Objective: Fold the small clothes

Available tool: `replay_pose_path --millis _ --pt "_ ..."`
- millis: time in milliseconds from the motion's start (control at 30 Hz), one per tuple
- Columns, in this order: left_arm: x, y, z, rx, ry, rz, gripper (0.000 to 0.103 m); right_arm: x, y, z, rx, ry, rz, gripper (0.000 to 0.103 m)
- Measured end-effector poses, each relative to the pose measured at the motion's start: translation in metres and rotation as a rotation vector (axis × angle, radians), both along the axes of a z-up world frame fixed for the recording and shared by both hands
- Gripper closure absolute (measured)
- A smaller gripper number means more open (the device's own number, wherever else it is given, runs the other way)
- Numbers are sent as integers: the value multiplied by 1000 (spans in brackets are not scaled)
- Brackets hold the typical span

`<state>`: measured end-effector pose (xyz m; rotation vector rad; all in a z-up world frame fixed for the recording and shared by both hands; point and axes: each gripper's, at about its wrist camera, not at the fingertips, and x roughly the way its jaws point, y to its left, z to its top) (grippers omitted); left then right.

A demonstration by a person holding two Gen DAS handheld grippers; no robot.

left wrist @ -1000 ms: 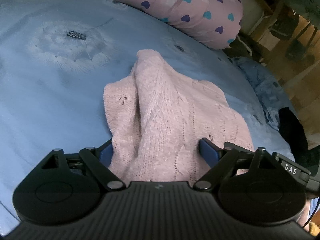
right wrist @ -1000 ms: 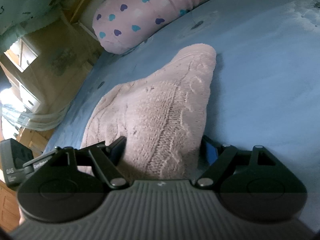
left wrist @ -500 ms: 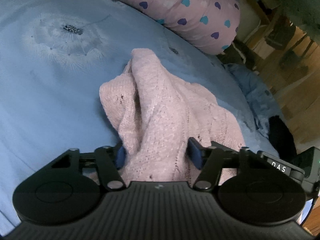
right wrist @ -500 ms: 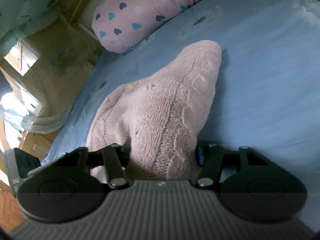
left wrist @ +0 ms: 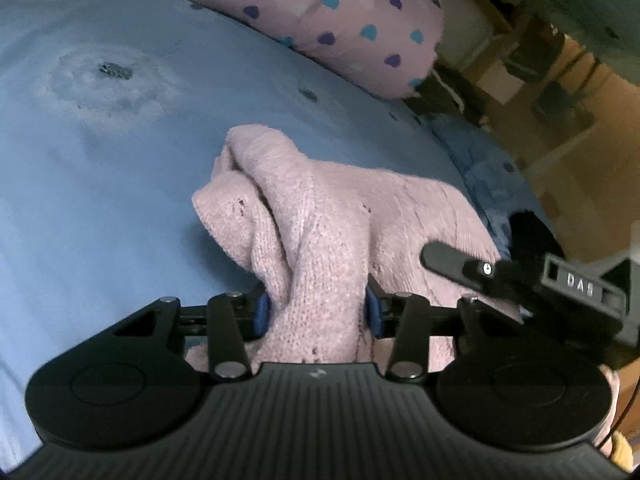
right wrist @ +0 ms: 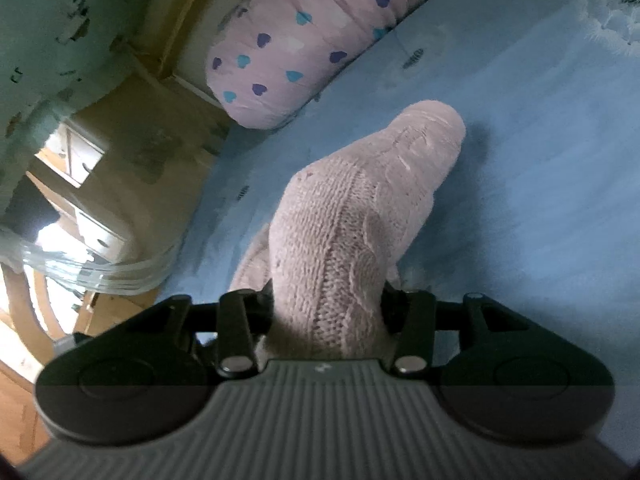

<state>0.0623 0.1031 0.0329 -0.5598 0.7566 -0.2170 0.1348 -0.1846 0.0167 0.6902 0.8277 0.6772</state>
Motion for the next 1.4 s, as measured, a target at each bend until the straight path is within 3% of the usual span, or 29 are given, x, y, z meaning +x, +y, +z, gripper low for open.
replay_pose_path --millis 367,633,767,1033,1167,1400 --pt "-59 -64 22 21 50 -77 53 -47 -58 17 14 39 25 56" --pt "-100 -108 26 0 74 -113 53 -78 -103 21 32 74 44 56" --pt "-107 -123 21 35 87 -137 53 -91 -122 15 31 84 53 56" --pt "-101 -122 -1 67 118 -142 52 -102 -126 -18 -171 62 19 49" --pt "-100 -117 -2 77 115 -148 50 -111 -127 -23 -184 29 4 45" --pt "-114 -130 17 190 74 -139 50 -125 -129 -16 -232 -31 -15 43"
